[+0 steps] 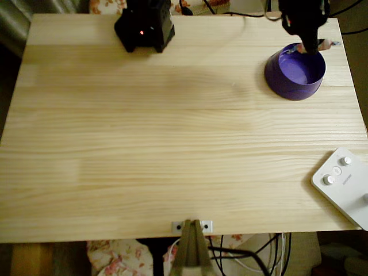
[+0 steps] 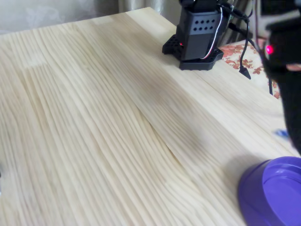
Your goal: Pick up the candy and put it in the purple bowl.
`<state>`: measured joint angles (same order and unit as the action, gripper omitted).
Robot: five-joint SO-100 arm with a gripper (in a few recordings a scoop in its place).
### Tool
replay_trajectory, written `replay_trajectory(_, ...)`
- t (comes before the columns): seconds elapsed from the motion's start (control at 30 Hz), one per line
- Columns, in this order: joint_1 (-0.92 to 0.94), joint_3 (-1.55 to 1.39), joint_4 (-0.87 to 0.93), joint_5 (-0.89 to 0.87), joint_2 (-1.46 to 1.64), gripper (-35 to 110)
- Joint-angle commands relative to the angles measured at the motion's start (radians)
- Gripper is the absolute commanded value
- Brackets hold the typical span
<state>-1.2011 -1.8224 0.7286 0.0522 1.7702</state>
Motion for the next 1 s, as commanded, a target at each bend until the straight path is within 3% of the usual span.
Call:
replay_trajectory(0.0, -0.031, 0.120, -0.049, -0.057, -0.026, 2)
replay_trajectory(0.27, -0.069, 0.130, -0.012, -0.114, -0.041, 6)
replay_trajectory(0.43, -0.069, 0.140, -0.005, -0.126, -0.064, 18)
replay_trajectory(0.7, -0.041, 0.144, 0.006, -0.126, -0.043, 20)
replay_trajectory(0.97, 0.043, 0.109, 0.061, -0.132, 0.067, 0)
